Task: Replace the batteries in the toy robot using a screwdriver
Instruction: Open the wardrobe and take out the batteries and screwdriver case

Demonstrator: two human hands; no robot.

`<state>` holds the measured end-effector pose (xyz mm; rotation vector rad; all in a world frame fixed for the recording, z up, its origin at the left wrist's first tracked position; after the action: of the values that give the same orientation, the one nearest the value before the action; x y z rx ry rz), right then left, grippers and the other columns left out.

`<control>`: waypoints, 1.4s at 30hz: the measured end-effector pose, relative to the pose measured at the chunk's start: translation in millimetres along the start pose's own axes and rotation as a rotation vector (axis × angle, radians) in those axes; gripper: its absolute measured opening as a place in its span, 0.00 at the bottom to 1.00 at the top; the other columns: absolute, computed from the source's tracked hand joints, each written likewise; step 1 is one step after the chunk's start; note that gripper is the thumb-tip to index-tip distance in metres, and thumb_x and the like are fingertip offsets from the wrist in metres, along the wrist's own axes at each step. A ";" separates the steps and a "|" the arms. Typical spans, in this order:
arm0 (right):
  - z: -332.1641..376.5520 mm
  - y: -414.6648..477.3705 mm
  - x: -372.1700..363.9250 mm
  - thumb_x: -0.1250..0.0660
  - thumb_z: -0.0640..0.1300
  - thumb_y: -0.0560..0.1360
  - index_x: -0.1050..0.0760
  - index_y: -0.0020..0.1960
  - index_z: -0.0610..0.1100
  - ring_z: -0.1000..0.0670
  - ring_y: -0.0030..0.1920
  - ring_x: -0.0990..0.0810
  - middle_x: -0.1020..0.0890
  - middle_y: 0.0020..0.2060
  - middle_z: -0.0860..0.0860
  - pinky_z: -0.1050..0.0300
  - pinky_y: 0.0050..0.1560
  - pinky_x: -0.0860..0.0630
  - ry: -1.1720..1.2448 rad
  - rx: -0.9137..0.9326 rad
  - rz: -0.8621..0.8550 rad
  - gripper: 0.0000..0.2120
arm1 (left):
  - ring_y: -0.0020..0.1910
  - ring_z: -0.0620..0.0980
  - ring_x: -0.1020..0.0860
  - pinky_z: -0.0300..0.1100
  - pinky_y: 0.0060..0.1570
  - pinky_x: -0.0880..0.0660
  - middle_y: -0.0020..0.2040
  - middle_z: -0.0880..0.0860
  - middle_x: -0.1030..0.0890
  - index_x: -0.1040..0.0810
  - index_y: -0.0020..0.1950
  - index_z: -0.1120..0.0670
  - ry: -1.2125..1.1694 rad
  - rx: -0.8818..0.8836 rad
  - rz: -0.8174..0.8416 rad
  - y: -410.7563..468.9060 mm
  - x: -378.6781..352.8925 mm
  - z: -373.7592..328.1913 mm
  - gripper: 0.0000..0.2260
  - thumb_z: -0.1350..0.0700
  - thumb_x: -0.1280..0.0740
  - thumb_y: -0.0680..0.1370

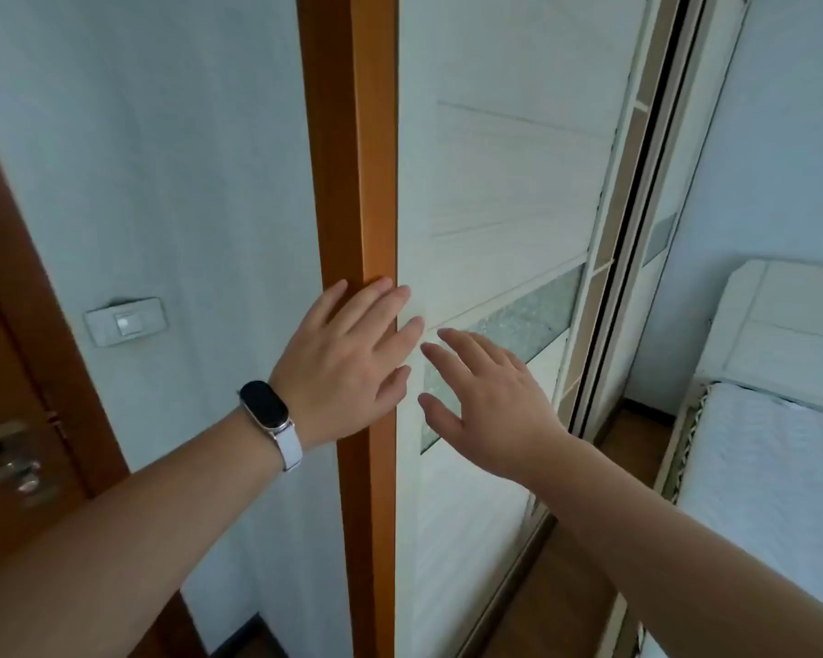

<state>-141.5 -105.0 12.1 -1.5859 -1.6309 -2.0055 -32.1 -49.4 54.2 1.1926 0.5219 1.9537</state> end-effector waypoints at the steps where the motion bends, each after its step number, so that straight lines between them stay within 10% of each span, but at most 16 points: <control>1: 1.0 6.9 -0.8 0.44 0.59 0.79 0.33 0.72 0.47 0.44 0.70 0.30 0.29 0.70 0.47 0.47 0.67 0.32 0.013 0.003 -0.011 0.26 | 0.72 0.59 0.30 0.61 0.69 0.35 0.71 0.59 0.25 0.23 0.67 0.54 0.016 -0.022 -0.030 4.3 1.1 3.1 0.19 0.48 0.37 0.80; 16: -10.4 65.4 -24.8 0.33 0.47 0.77 0.36 0.73 0.38 0.41 0.73 0.34 0.35 0.73 0.37 0.49 0.69 0.30 0.258 0.059 -0.454 0.28 | 0.72 0.58 0.32 0.59 0.67 0.32 0.67 0.61 0.22 0.17 0.60 0.57 0.107 -0.188 -0.347 31.4 6.7 45.0 0.20 0.46 0.34 0.75; 27: -20.3 82.5 -38.0 0.38 0.56 0.75 0.34 0.68 0.40 0.35 0.67 0.30 0.35 0.68 0.37 0.36 0.63 0.30 0.275 0.229 -0.682 0.28 | 0.73 0.56 0.36 0.56 0.73 0.41 0.68 0.58 0.28 0.24 0.61 0.57 0.012 -0.237 -0.560 33.8 -6.7 48.5 0.21 0.45 0.41 0.76; 42: -79.0 95.6 -66.0 0.42 0.58 0.77 0.40 0.72 0.43 0.34 0.67 0.31 0.35 0.68 0.36 0.35 0.63 0.30 0.286 0.256 -0.785 0.29 | 0.74 0.57 0.40 0.55 0.76 0.46 0.69 0.58 0.32 0.28 0.64 0.56 0.075 -0.166 -0.375 35.1 -12.6 49.5 0.21 0.46 0.44 0.78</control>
<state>-101.3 -237.7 34.6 -0.5594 -2.4849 -2.0452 0.6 -83.3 94.4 0.8507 0.5648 1.6873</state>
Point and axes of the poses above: each hand's wrist, its own y-axis towards the middle knuckle, its own x-axis out of the back of the hand, z = x × y, the point moved 8 cm from there along y, towards the middle knuckle
